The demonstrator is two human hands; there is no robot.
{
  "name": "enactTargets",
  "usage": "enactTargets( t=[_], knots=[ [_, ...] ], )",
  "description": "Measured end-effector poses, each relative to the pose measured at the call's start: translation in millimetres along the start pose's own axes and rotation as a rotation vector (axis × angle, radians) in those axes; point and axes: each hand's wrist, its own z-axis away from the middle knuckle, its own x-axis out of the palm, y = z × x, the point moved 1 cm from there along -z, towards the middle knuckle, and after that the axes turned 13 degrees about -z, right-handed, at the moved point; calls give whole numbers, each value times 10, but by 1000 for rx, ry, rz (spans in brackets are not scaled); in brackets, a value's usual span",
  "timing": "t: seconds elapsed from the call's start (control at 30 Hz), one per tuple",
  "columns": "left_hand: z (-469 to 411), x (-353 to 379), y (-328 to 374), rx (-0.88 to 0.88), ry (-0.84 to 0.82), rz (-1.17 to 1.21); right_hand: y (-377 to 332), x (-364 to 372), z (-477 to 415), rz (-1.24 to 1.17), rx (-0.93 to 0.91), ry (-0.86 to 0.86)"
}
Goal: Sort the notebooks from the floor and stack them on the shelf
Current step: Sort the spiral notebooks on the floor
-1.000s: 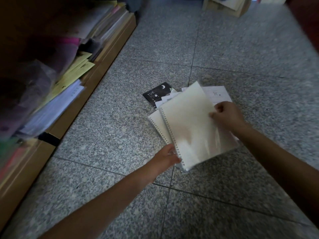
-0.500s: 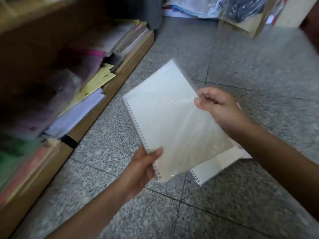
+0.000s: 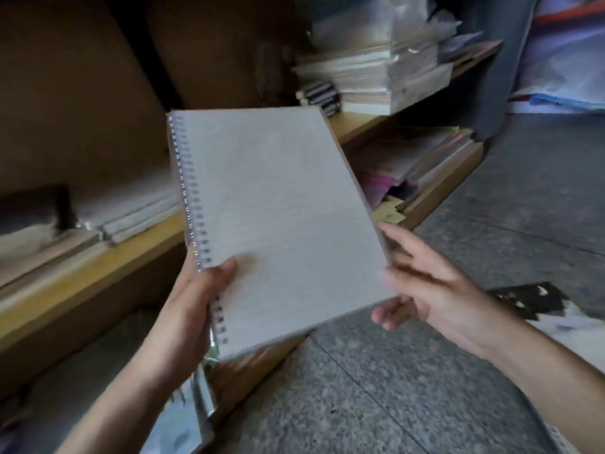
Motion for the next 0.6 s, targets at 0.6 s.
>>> enactTargets(
  t=[0.6],
  knots=[
    [25, -1142, 424, -246, 186, 223, 311, 1224, -1439, -127, -58, 102]
  ],
)
